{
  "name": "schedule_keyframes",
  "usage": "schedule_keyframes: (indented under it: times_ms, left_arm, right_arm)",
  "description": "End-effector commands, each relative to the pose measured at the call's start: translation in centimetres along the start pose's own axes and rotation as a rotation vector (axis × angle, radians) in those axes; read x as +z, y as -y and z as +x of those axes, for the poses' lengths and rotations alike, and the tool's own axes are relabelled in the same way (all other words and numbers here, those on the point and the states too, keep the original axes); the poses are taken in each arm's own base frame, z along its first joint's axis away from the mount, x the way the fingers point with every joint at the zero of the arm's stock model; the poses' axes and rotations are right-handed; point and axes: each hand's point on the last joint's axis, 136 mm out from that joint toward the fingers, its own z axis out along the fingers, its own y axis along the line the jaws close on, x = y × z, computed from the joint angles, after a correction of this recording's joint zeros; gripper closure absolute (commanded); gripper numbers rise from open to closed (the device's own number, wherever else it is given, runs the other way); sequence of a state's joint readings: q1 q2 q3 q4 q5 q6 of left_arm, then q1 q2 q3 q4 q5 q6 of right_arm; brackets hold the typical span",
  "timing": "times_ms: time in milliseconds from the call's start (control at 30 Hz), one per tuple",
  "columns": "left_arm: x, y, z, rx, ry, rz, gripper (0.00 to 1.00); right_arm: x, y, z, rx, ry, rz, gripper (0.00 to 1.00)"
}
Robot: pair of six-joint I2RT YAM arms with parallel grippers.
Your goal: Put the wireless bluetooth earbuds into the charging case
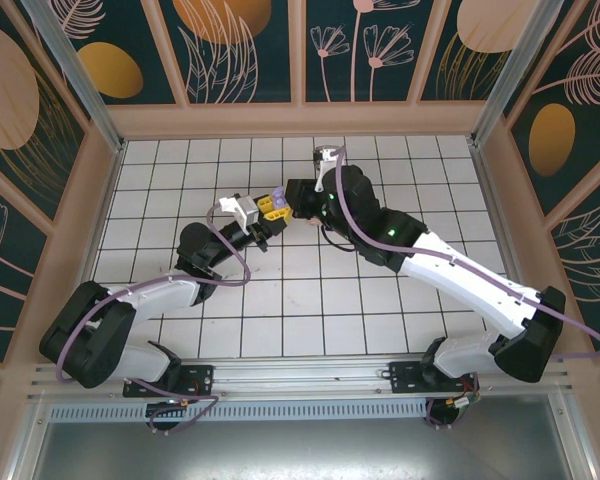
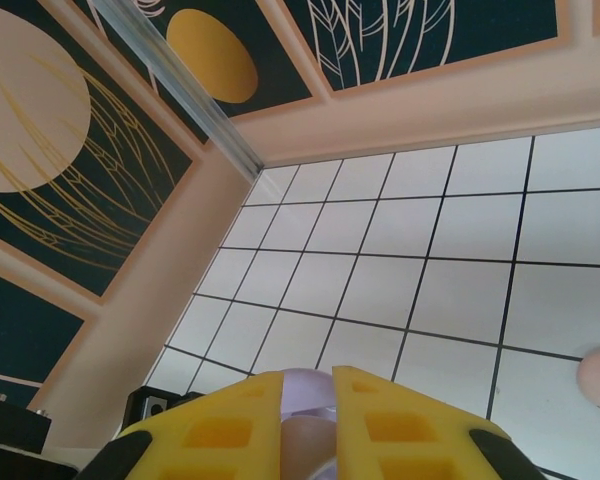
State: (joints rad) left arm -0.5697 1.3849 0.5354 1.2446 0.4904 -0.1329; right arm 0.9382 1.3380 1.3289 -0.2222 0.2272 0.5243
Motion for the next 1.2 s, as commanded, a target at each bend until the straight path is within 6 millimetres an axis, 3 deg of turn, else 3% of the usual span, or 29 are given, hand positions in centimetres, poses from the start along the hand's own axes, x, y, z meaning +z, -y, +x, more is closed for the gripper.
schedule_keyframes:
  times_ms: [0,733,967,1167]
  left_arm:
    - [0.3,0.7,-2.2,0.014,0.058,0.033,1.0]
    - [0.2,0.9,-2.9,0.011,0.08,0.041,1.0]
    - [0.2,1.0,-2.8,0.009,0.078,0.045,1.0]
    - [0.1,0.9,-2.6,0.007,0.072,0.043,1.0]
  right_arm:
    - [0.1,-0.9,-1.1,-0.012,0.04,-0.016,0.83]
    - [1.9,0.0,2.7,-0.036,-0.037,0.02,0.84]
    - [1.8,0.6,2.0,-0.044,-0.015,0.052,0.84]
    - [0.8,-0.8,0.2,-0.03,0.02,0.003,0.84]
